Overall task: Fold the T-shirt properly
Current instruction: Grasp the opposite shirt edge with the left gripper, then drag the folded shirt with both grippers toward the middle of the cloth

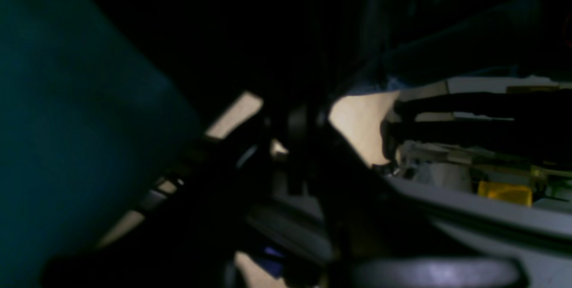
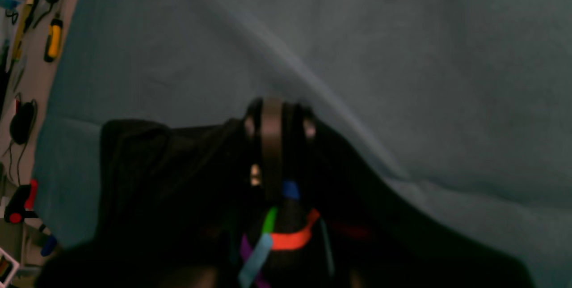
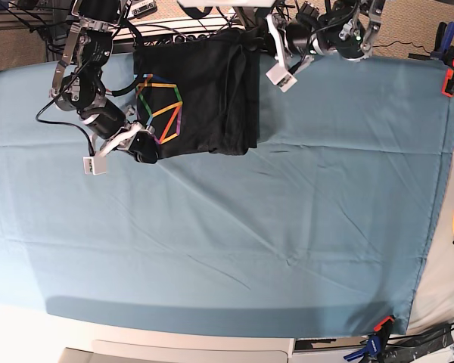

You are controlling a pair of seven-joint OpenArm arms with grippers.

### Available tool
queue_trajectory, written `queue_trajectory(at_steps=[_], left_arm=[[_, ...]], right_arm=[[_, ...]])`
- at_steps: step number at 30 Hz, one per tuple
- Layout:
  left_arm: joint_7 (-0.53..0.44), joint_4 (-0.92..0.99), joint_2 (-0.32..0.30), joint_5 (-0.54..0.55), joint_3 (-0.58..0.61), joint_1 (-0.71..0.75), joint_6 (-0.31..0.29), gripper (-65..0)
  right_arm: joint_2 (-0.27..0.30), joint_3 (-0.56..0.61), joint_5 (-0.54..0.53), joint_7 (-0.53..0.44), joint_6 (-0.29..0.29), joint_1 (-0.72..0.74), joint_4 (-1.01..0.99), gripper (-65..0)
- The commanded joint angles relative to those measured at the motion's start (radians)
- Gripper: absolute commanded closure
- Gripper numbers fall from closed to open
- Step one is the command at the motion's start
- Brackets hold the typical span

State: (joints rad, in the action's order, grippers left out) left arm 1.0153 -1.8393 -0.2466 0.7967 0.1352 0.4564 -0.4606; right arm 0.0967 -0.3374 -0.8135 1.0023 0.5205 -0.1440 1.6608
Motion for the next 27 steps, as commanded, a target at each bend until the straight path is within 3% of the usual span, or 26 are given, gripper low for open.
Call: queue_trajectory(at_steps=[1,9,11,20,27], left_arm=[[-0.003,-0.024,0.000,0.018,-0.001,-0.004,-0.008,0.0],[-0.002,-0.077,-0.001,-0.024,-0.001,-0.014,-0.006,0.0],[0.001,-0.077,-0.006,-0.050,-0.001,-0.032,0.023,0.0],[-0.004,-0.076,-0.037,-0.153,-0.003,-0.146,0.061,0.0],[-0.014,-0.037,-0.071,-0.162,-0.003,-0.257,0.061,0.0]], right_arm=[[0.008,-0.002,-0.023,-0.008,0.007,0.013,0.014,0.0],[0.008,-0.002,-0.024,0.009,0.007,0.007,0.014,0.0],[0.006,-0.002,-0.024,0.017,0.007,0.005,0.014,0.0],[-0.031,-0.002,-0.029,0.020,0.007,-0.047,0.014,0.0],[-0.036,-0.003,-0.035,0.043,0.008,-0.093,0.015,0.0]])
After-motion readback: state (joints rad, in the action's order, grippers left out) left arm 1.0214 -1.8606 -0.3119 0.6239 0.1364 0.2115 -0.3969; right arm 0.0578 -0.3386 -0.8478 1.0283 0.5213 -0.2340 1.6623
